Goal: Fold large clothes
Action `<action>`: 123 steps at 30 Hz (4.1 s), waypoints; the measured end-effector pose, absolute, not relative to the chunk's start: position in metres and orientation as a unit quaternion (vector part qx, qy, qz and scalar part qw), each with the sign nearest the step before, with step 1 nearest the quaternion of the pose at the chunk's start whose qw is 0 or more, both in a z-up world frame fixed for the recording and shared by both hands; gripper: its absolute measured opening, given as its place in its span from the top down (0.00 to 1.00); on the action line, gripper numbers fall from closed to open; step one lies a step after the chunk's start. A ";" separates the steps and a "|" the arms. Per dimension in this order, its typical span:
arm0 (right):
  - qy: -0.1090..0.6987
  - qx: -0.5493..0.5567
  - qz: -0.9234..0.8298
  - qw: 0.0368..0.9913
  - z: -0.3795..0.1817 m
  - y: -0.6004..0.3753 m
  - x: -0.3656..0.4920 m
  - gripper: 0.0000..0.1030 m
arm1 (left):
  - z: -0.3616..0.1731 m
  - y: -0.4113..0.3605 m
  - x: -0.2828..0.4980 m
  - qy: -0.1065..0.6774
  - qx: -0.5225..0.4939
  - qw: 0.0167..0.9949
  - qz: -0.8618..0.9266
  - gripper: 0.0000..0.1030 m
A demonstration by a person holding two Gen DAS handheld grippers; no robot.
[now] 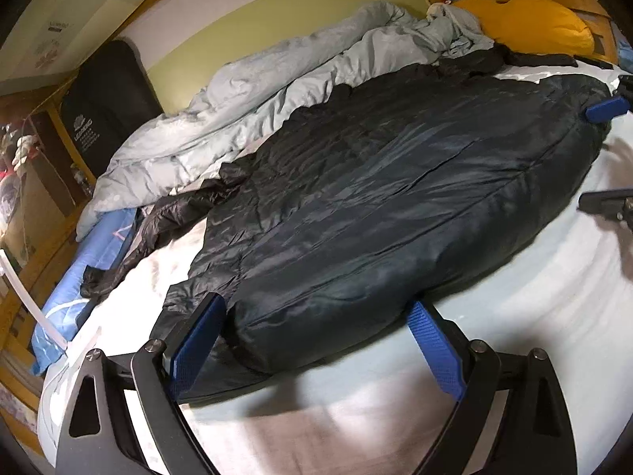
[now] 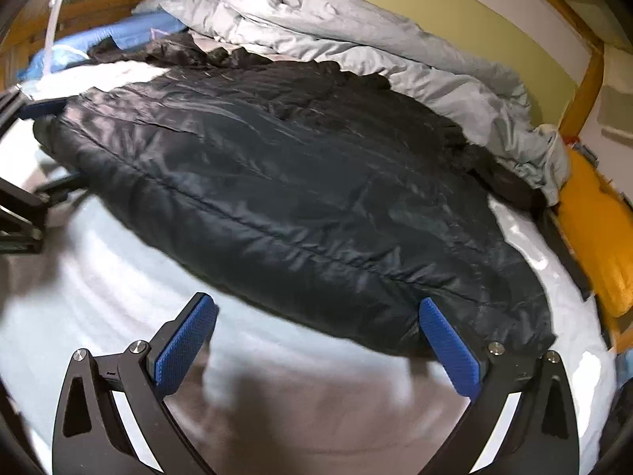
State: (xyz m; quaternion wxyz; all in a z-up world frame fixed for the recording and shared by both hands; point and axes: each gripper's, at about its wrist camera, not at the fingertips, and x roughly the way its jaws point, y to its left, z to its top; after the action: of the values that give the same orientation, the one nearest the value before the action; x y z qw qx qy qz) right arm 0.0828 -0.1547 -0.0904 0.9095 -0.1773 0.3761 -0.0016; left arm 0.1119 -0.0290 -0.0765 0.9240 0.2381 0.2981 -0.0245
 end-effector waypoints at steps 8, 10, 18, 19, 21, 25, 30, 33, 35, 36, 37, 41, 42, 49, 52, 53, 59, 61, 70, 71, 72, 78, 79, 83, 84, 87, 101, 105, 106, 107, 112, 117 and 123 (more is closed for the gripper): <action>0.360 -0.238 -0.064 0.900 -0.093 -0.168 0.105 0.01 | -0.087 0.005 0.144 0.334 0.221 0.915 0.039 0.06; 0.360 -0.240 -0.076 0.898 -0.092 -0.177 0.106 0.07 | -0.084 0.016 0.148 0.335 0.208 0.918 0.046 0.06; 0.377 -0.174 -0.076 0.906 -0.080 -0.210 0.098 0.56 | -0.062 0.024 0.128 0.302 0.209 0.929 0.051 0.06; 0.376 -0.171 -0.077 0.907 -0.079 -0.211 0.098 0.58 | -0.060 0.024 0.126 0.296 0.211 0.930 0.051 0.06; 0.378 -0.158 -0.075 0.909 -0.078 -0.213 0.099 0.66 | -0.057 0.023 0.124 0.287 0.214 0.932 0.050 0.07; 0.384 -0.106 -0.054 0.916 -0.073 -0.218 0.097 0.79 | -0.055 0.027 0.123 0.309 0.176 0.935 0.004 0.50; 0.379 -0.111 -0.041 0.918 -0.060 -0.214 0.073 0.82 | -0.041 0.036 0.107 0.347 0.121 0.929 -0.053 0.87; 0.399 -0.095 -0.011 0.912 -0.054 -0.213 0.051 0.82 | -0.031 0.047 0.085 0.371 0.085 0.921 -0.077 0.88; 0.421 -0.101 0.012 0.901 -0.055 -0.208 0.036 0.82 | -0.027 0.044 0.064 0.386 0.108 0.913 -0.080 0.88; 0.430 -0.111 0.022 0.896 -0.055 -0.205 0.028 0.81 | -0.024 0.042 0.055 0.390 0.121 0.909 -0.081 0.88; 0.438 -0.117 0.026 0.891 -0.055 -0.204 0.023 0.77 | -0.022 0.041 0.049 0.394 0.125 0.907 -0.080 0.83; 0.427 -0.117 -0.005 0.896 -0.036 -0.211 0.017 0.53 | 0.001 0.052 0.048 0.394 0.090 0.913 -0.051 0.45; 0.415 -0.117 -0.018 0.902 -0.027 -0.214 0.020 0.39 | 0.010 0.054 0.052 0.376 0.084 0.922 -0.044 0.30; 0.352 -0.091 -0.085 0.928 0.021 -0.242 0.091 0.24 | 0.031 0.062 0.139 0.327 0.081 0.942 -0.002 0.24; 0.345 -0.075 -0.116 0.928 0.023 -0.253 0.132 0.22 | 0.030 0.075 0.183 0.310 0.053 0.949 0.013 0.24; 0.342 -0.067 -0.121 0.930 0.021 -0.258 0.144 0.22 | 0.031 0.080 0.194 0.303 0.040 0.952 0.018 0.24; 0.354 0.035 -0.069 0.932 -0.003 -0.297 0.141 0.21 | 0.027 0.109 0.188 0.274 -0.012 0.962 -0.009 0.14; 0.345 0.054 -0.074 0.934 -0.006 -0.310 0.129 0.19 | 0.022 0.112 0.181 0.289 -0.016 0.957 -0.011 0.14; 0.335 0.139 -0.098 0.927 -0.013 -0.359 0.125 0.15 | -0.019 0.122 0.204 0.367 -0.072 0.925 -0.070 0.15; 0.349 0.142 -0.092 0.922 -0.021 -0.361 0.130 0.15 | -0.026 0.124 0.209 0.376 -0.084 0.920 -0.076 0.17; 0.362 0.144 -0.086 0.917 -0.028 -0.363 0.135 0.15 | -0.033 0.127 0.214 0.385 -0.099 0.914 -0.086 0.23; 0.391 0.102 -0.030 0.914 -0.051 -0.338 0.167 0.77 | -0.054 0.120 0.227 0.393 -0.127 0.903 -0.115 0.78; 0.379 0.095 -0.033 0.920 -0.049 -0.336 0.170 0.89 | -0.050 0.117 0.226 0.379 -0.121 0.911 -0.112 0.84; 0.323 0.116 -0.053 0.938 -0.038 -0.342 0.176 0.92 | -0.030 0.115 0.228 0.337 -0.112 0.931 -0.087 0.86; 0.323 0.116 -0.055 0.938 -0.038 -0.342 0.180 0.92 | -0.030 0.113 0.233 0.344 -0.103 0.931 -0.073 0.86; 0.349 0.099 -0.059 0.930 -0.052 -0.337 0.191 0.88 | -0.043 0.106 0.241 0.361 -0.077 0.928 -0.057 0.86; 0.340 0.164 -0.094 0.921 -0.035 -0.377 0.152 0.34 | -0.033 0.144 0.221 0.362 -0.166 0.916 -0.047 0.28; 0.362 0.196 -0.062 0.909 -0.043 -0.384 0.151 0.22 | -0.039 0.155 0.221 0.377 -0.208 0.900 -0.062 0.23; 0.368 0.204 -0.060 0.905 -0.046 -0.385 0.151 0.22 | -0.041 0.156 0.221 0.382 -0.215 0.897 -0.065 0.23; 0.375 0.214 -0.056 0.901 -0.050 -0.386 0.153 0.22 | -0.043 0.156 0.222 0.387 -0.221 0.893 -0.066 0.23; 0.396 0.230 -0.046 0.888 -0.063 -0.387 0.160 0.22 | -0.057 0.157 0.228 0.413 -0.240 0.876 -0.066 0.23; 0.407 0.241 -0.026 0.881 -0.074 -0.383 0.167 0.22 | -0.077 0.156 0.234 0.436 -0.259 0.859 -0.076 0.23; 0.411 0.220 0.008 0.884 -0.080 -0.367 0.177 0.73 | -0.075 0.148 0.228 0.421 -0.276 0.857 -0.108 0.84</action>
State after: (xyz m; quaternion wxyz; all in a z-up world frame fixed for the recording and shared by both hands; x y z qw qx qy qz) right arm 0.1766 -0.3670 -0.0796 0.8844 0.2203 0.4114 0.0079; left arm 0.2277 0.1483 -0.0746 0.8570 -0.2765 0.4211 -0.1082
